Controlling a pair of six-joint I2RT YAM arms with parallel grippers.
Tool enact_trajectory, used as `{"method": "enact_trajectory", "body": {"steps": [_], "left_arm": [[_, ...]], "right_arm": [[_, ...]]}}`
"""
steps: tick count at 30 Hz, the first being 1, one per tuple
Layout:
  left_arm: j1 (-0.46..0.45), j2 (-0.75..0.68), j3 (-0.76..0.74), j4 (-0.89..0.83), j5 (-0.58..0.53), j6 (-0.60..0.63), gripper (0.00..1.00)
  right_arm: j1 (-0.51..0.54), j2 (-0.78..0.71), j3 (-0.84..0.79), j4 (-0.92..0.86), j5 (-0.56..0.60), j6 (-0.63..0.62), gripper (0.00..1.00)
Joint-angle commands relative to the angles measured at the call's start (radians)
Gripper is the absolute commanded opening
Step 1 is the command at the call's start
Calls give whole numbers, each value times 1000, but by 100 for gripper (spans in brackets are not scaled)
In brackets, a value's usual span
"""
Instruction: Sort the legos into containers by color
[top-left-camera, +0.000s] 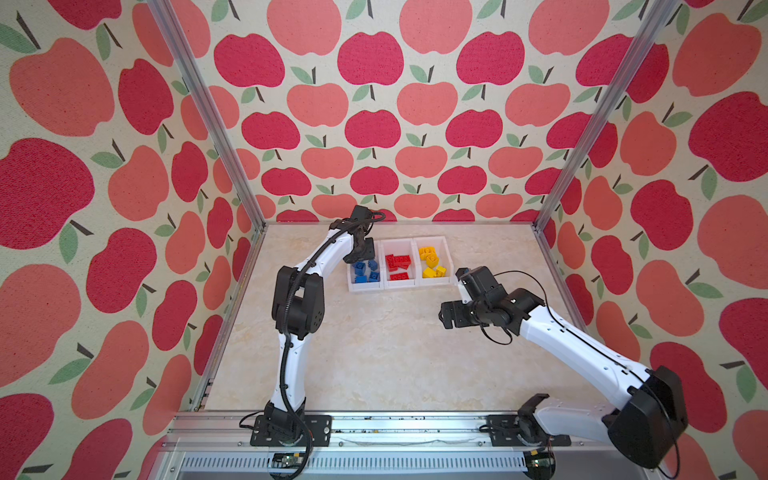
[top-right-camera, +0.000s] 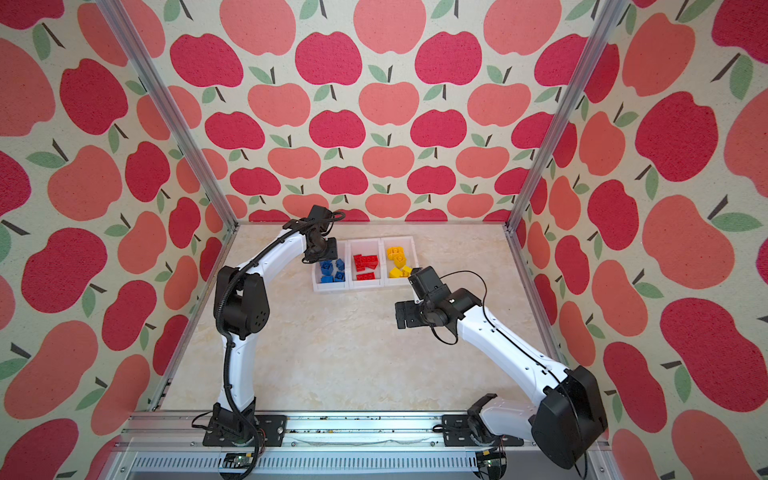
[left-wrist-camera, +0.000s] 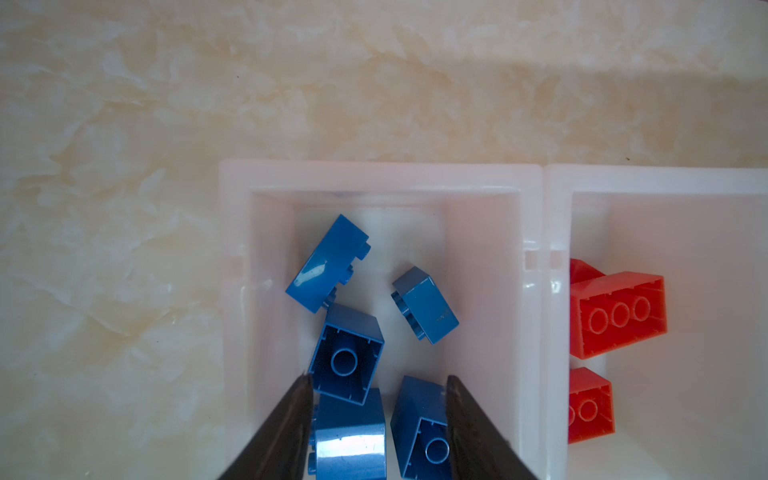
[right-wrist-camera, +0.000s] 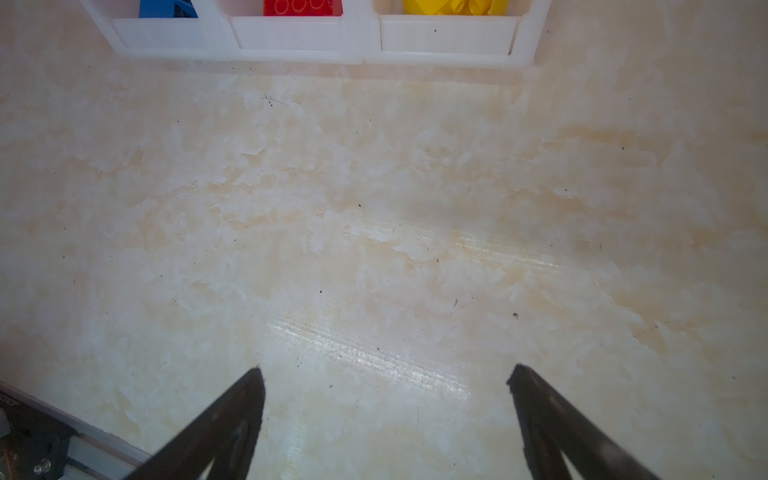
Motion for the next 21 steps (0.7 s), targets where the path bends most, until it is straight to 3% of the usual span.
{"method": "enact_trajectory", "body": {"steps": [1,9,21], "left_arm": [[-10,-48,22,-26,-31,8,56],[-31,-171,-92,37,-51,13,63],[-35,-595,-610,273,-146,26,70]], "right_arm": [[-10,-24,0,-28,5,13,95],[-15,-16,17,-27,18,-8,95],[-109,28,81,-2,32,-105,95]]}}
